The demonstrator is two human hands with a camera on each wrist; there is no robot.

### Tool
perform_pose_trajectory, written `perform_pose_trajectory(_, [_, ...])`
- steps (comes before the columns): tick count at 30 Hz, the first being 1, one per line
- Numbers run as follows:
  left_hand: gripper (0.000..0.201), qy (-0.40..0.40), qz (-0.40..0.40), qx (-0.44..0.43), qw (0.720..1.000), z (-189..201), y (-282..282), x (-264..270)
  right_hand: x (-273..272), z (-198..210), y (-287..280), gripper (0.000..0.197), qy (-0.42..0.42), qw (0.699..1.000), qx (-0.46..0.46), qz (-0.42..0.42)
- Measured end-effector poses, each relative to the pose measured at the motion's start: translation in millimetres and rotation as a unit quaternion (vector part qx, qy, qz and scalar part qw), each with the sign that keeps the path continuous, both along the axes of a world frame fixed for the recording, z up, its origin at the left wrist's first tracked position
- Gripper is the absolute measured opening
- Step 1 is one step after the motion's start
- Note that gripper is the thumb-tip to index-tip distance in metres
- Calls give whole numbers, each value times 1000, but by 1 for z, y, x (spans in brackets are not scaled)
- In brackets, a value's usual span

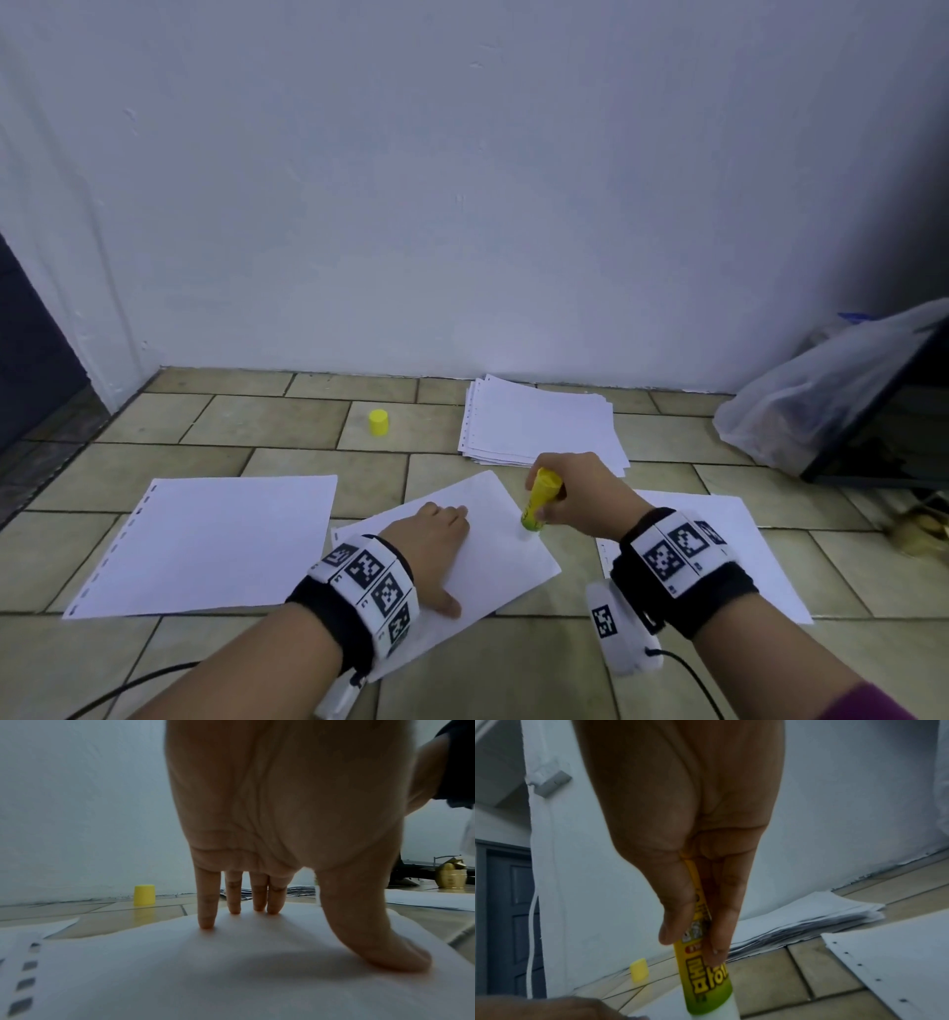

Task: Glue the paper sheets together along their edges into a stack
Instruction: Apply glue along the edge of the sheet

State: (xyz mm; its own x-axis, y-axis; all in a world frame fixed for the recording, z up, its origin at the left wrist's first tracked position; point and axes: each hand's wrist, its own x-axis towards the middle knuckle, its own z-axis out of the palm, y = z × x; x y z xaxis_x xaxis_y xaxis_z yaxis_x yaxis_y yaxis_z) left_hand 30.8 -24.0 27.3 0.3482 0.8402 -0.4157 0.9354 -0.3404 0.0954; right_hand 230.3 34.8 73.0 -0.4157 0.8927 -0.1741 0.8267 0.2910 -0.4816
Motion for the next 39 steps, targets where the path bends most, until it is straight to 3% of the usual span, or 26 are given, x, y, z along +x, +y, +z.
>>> perform_pose_trajectory(9, [96,21,-11,-10,1000,4,0,-1,20,6,-20,28,-36,999,-8,27])
perform_pose_trajectory(15, [99,31,0,-39,999,12,-4,-5,32,17,-11,23,165,981,39,-96])
perform_pose_trajectory(21, [94,56,23,11,998,10,-9,-4,21,15,-5,21,226,964,49,-130])
perform_pose_trajectory(27, [85,-14,36,35,999,6,-11,-5,1,5,4,21,239,959,52,-143])
perform_pose_trajectory(33, [90,24,39,6,999,13,1,-19,-27,0,15,22,184,975,51,-113])
perform_pose_trajectory(39, [80,42,42,0,998,11,5,-9,-63,-15,25,26,141,987,41,-62])
